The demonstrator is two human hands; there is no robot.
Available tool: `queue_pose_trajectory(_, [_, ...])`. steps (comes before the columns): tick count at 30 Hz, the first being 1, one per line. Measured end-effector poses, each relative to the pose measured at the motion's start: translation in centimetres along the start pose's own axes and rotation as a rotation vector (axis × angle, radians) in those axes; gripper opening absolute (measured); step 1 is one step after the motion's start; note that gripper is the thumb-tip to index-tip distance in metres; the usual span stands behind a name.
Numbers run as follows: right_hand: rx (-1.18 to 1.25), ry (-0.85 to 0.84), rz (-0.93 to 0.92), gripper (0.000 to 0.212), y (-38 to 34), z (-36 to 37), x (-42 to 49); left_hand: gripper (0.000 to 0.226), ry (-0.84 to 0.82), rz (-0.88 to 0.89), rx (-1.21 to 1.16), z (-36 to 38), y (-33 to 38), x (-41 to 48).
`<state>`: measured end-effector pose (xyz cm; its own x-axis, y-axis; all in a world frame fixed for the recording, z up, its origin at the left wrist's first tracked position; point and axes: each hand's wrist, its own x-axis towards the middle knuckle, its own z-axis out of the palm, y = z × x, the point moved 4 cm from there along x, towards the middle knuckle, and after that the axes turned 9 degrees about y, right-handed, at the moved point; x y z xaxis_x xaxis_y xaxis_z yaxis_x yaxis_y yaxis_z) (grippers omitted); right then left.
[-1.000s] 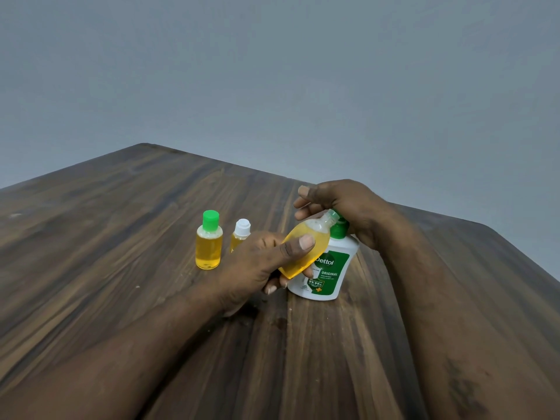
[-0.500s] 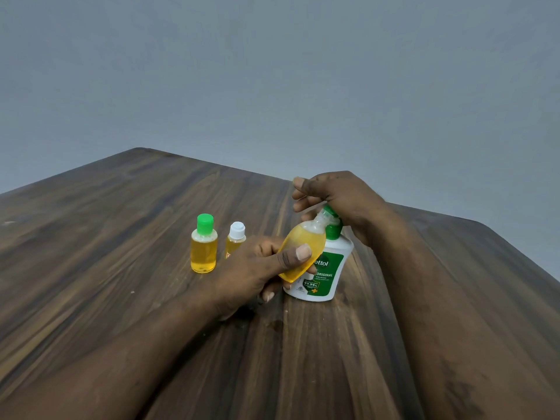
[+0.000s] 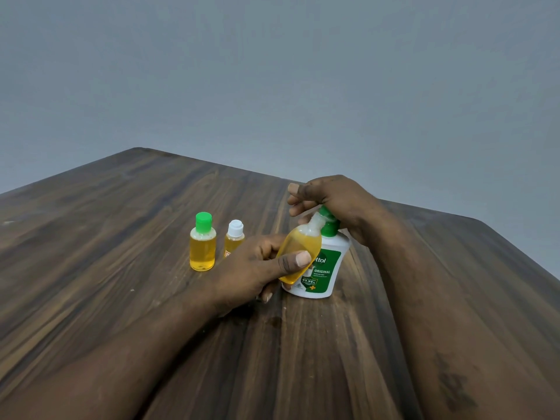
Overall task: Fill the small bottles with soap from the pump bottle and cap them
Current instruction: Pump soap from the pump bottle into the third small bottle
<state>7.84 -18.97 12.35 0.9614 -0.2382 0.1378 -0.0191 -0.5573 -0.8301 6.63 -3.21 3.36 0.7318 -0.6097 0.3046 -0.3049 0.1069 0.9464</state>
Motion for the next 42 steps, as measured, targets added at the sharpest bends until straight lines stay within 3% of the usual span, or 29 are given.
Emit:
queue_pose_trajectory(8, [-0.04,0.022,-0.037,0.035,-0.3,-0.1,0.2,0.013,-0.015,0.021,-0.015,0.3,0.3,-0.3])
queue_pose_trajectory(28, [-0.032,-0.015,-0.002,0.027,0.2,0.3,-0.1,0.016,0.023,0.052,-0.025,0.3,0.3,-0.2])
queue_pose_trajectory(31, [0.011,0.059,-0.009,0.027,0.1,0.1,0.1,0.013,0.031,0.065,0.001,0.3,0.2,-0.3])
queue_pose_trajectory(36, [0.045,0.331,-0.13,0.029,-0.8,-1.1,0.0,0.008,0.058,0.113,0.021,1.0,0.9,-0.8])
queue_pose_trajectory(42, [0.176,0.375,-0.165,0.055,-0.9,-1.3,-0.8,0.015,0.182,0.247,0.135,0.2,0.6,-1.1])
